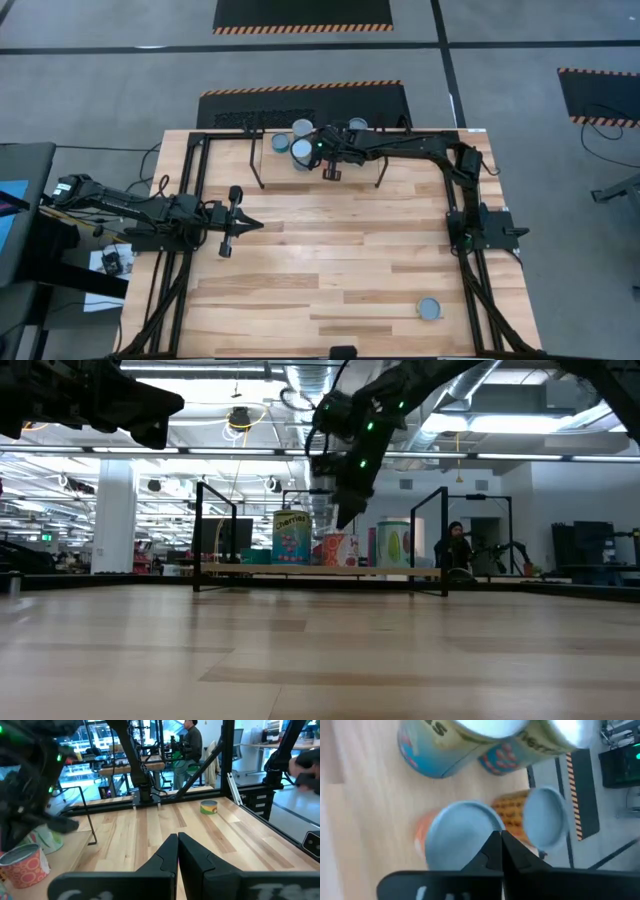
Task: Pick and place cans onto a shelf
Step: Put the canned mushrooms on the shelf
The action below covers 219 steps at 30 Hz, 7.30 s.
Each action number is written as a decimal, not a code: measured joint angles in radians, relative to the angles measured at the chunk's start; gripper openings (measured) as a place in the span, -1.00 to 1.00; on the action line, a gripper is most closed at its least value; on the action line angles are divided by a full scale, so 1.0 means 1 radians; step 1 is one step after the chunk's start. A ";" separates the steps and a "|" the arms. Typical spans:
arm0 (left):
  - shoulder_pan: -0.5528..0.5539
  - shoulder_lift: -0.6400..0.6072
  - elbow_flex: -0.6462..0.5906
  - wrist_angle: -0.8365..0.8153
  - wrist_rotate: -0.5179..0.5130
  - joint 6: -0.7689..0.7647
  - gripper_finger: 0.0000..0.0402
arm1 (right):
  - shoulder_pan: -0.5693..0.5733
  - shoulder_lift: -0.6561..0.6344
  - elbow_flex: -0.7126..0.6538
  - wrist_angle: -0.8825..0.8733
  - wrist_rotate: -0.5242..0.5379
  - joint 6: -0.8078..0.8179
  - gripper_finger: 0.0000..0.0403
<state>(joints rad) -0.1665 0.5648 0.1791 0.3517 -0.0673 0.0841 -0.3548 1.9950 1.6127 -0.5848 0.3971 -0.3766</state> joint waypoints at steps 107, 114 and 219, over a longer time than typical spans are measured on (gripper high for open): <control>-0.001 0.000 0.000 -0.002 -0.004 0.009 -0.99 | 1.164 -0.255 -0.478 -0.255 -0.292 1.362 -0.20; -0.001 0.000 0.000 -0.002 -0.004 0.008 -0.99 | 1.164 -0.244 -0.478 -0.251 -0.285 1.360 -0.32; -0.011 0.339 0.219 -0.254 -0.183 -0.158 -0.99 | 0.501 -0.590 -1.006 1.316 -0.136 0.196 -0.94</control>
<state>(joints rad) -0.1770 0.9038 0.3977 0.0981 -0.2507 -0.0737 0.1463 1.4048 0.6068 0.7309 0.2615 -0.1801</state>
